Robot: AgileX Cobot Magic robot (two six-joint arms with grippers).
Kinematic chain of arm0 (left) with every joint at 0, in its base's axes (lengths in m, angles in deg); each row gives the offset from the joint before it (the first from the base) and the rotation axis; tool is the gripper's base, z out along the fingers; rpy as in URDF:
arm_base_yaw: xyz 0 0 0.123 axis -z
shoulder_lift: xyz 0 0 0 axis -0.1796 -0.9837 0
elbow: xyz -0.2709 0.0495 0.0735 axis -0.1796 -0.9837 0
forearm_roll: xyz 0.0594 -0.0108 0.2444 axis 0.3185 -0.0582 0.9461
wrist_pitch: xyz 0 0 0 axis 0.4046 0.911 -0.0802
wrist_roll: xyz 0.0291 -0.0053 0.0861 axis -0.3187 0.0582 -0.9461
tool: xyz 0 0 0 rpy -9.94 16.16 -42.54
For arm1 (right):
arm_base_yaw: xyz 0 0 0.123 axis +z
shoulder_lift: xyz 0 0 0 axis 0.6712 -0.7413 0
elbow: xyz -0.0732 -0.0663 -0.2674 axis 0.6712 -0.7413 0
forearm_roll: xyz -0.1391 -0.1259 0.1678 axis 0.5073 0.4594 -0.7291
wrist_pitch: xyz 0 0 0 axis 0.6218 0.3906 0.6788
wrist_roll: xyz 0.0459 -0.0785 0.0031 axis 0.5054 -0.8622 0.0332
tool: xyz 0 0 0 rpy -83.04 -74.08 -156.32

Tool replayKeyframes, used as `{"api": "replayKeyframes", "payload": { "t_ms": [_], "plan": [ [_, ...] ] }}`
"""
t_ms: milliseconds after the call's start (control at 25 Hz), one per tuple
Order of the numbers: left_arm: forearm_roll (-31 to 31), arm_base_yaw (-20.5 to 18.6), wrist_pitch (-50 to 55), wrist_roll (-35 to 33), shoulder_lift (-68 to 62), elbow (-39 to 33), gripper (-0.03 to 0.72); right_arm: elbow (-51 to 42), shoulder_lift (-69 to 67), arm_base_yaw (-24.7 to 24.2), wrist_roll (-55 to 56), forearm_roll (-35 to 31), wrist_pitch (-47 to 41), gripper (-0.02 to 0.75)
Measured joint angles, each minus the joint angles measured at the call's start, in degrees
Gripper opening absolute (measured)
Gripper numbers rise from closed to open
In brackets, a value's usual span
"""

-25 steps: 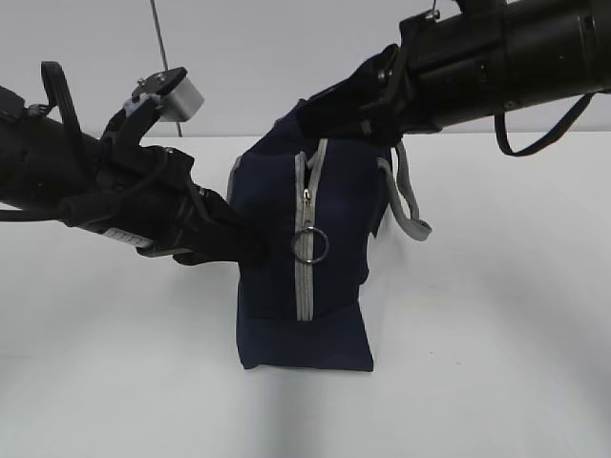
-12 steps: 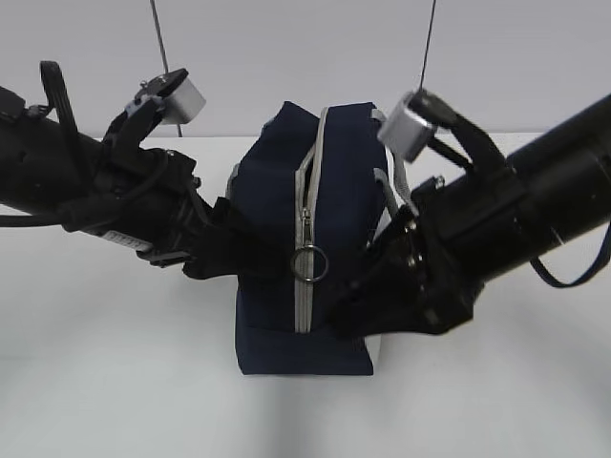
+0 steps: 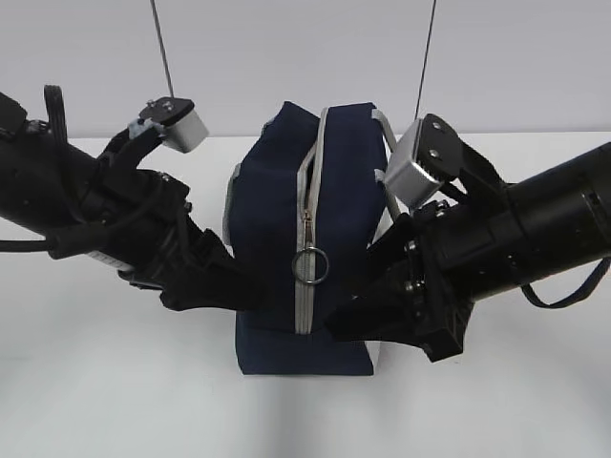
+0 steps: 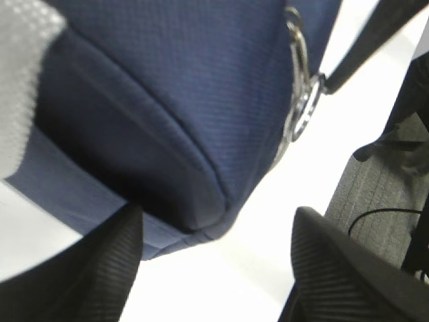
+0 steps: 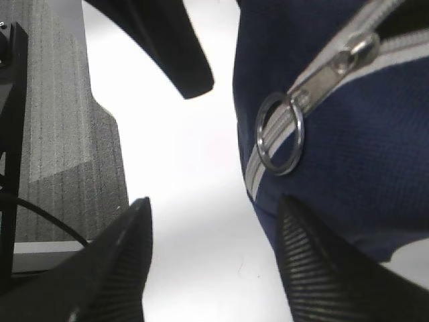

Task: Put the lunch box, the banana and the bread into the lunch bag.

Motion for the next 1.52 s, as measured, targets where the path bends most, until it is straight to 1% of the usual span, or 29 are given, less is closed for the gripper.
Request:
{"api": "replayKeyframes", "payload": {
  "t_ms": [280, 560, 800, 1000, 1200, 1520],
  "plan": [
    [0.50, 0.00, 2.12, 0.17, 0.00, 0.00, 0.475, 0.00, -5.46, 0.00, -8.26, -6.13, 1.07, 0.433],
    [0.69, 0.00, 2.31, 0.17, 0.00, 0.00, 0.475, 0.00, -6.49, 0.00, -13.58, -13.57, 1.33, 0.433],
    [1.10, 0.00, 2.35, 0.17, 0.00, 0.00, 0.475, 0.00, -6.49, 0.00, -14.29, -15.80, 0.26, 0.432],
    [1.25, 0.00, 2.35, 0.17, 0.00, 0.00, 0.475, 0.00, -6.49, 0.00, -14.34, -16.98, -2.62, 0.382],
    [1.30, 0.00, 2.35, 0.17, 0.00, 0.00, 0.475, 0.00, -6.49, 0.00, -15.22, -17.91, -3.22, 0.372],
    [1.30, 0.00, 2.35, 0.17, 0.00, 0.00, 0.475, 0.00, -7.77, 0.00, -16.84, -23.58, -2.90, 0.369]
  ]
}}
